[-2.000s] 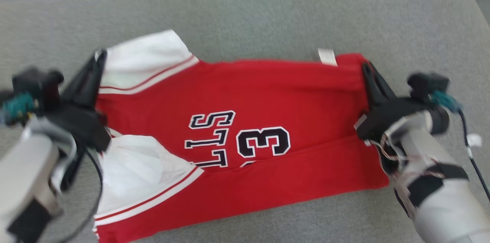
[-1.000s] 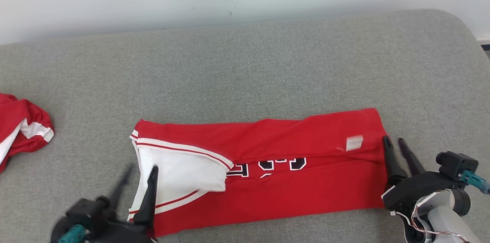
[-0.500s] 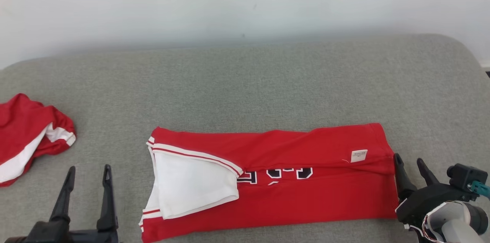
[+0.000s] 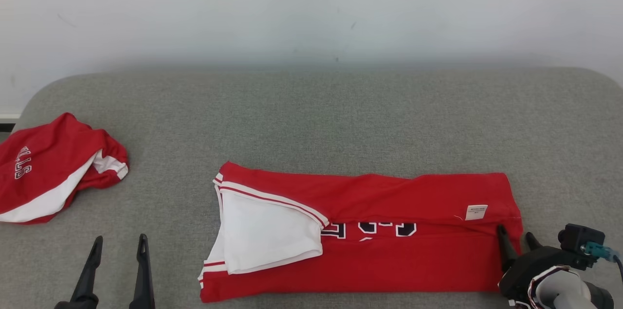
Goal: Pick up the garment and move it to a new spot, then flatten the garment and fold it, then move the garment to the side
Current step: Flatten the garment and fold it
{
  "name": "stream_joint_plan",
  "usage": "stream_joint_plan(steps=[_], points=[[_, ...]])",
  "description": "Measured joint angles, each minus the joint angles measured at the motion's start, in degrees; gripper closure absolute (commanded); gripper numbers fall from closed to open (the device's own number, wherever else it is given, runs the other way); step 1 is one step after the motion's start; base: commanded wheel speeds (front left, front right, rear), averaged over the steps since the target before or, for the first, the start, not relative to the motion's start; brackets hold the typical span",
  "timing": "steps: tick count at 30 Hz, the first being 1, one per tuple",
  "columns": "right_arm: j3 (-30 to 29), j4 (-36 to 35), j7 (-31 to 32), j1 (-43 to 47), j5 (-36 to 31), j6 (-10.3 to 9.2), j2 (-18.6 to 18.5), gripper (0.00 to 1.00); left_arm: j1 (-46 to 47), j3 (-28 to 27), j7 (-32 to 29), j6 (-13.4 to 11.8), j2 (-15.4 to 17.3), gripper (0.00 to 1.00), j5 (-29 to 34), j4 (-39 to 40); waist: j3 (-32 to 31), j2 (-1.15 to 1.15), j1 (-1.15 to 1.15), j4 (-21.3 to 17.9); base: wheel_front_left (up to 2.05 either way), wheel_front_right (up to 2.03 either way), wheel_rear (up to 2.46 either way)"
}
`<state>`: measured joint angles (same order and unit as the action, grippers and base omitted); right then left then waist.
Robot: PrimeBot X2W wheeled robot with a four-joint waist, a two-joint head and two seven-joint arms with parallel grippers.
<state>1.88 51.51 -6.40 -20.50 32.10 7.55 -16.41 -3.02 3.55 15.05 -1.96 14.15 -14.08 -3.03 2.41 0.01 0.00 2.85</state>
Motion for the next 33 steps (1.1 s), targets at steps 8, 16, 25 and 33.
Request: stream_joint_plan(steps=[8,16,25,33], points=[[2.25,4.57,-0.03,-2.28,1.86,0.0,0.48,1.0,-0.15,-0.79,0.0,1.34,-0.45,0.0,1.38,-2.41,-0.66,-0.01,0.0,0.62,0.0,0.0,0.0],[4.47,5.84,-2.43,-3.19,4.42,0.0,-2.57,1.0,-0.13,-0.91,0.0,2.03,-0.34,0.0,2.52,-4.25,-1.88,-0.01,0.0,0.22,0.0,0.0,0.0],[2.41,4.95,-4.32,-3.03,6.57,0.0,-12.74,1.0,-0.5,-1.77,0.0,2.05,-0.66,0.0,2.99,-3.38,-2.65,0.0,0.0,-1.21,0.0,0.0,0.0],[3.71,-4.66,-4.14,-2.96,5.28,0.0,-13.71,1.0,-1.57,-3.11,0.0,1.97,-1.14,0.0,2.99,-2.63,-2.2,-0.01,0.0,-3.08,0.0,0.0,0.0]])
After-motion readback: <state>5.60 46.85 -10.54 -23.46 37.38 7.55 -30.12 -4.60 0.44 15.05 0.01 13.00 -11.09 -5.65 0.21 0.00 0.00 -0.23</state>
